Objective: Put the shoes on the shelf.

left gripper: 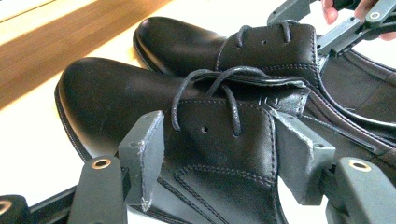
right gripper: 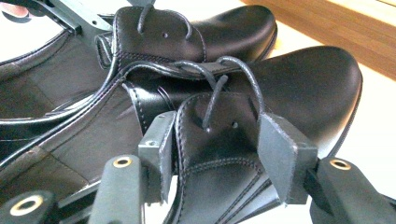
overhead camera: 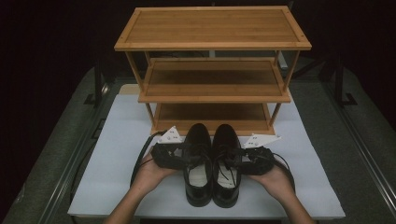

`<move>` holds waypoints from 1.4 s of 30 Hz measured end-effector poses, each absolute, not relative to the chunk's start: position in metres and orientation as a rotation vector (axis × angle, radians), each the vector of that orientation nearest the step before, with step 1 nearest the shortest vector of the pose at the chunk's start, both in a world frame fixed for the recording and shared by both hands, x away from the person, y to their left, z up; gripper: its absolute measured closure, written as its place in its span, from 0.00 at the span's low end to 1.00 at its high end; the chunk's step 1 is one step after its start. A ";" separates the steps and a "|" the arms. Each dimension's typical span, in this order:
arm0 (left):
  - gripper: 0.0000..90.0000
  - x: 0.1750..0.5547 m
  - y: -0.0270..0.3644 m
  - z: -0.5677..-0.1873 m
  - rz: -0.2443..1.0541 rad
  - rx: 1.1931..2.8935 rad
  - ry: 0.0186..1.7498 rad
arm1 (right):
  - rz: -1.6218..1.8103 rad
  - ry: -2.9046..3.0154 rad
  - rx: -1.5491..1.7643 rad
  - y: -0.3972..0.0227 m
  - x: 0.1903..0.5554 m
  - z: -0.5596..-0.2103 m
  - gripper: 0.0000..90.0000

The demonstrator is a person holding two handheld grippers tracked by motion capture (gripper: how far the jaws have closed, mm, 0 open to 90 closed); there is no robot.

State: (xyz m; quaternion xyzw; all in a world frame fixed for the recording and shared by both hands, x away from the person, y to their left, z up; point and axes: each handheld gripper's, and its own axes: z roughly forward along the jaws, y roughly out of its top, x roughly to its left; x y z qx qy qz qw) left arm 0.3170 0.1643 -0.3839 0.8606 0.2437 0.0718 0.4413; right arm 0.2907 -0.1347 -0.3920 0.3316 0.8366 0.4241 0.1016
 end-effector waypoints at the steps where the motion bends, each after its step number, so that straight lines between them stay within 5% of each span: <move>1: 0.42 0.317 0.164 -0.384 0.177 2.138 0.602 | 1.253 2.470 0.982 -0.135 0.291 -0.392 0.53; 11: 0.55 0.314 0.167 -0.383 0.170 2.150 0.571 | 1.292 2.448 0.950 -0.137 0.287 -0.390 0.73; 23: 0.95 0.299 0.164 -0.373 0.302 2.212 0.518 | 1.275 2.383 0.945 -0.139 0.282 -0.387 0.95; 42: 0.97 0.315 0.182 -0.354 0.381 2.056 0.626 | 1.308 2.239 1.013 -0.157 0.292 -0.372 0.97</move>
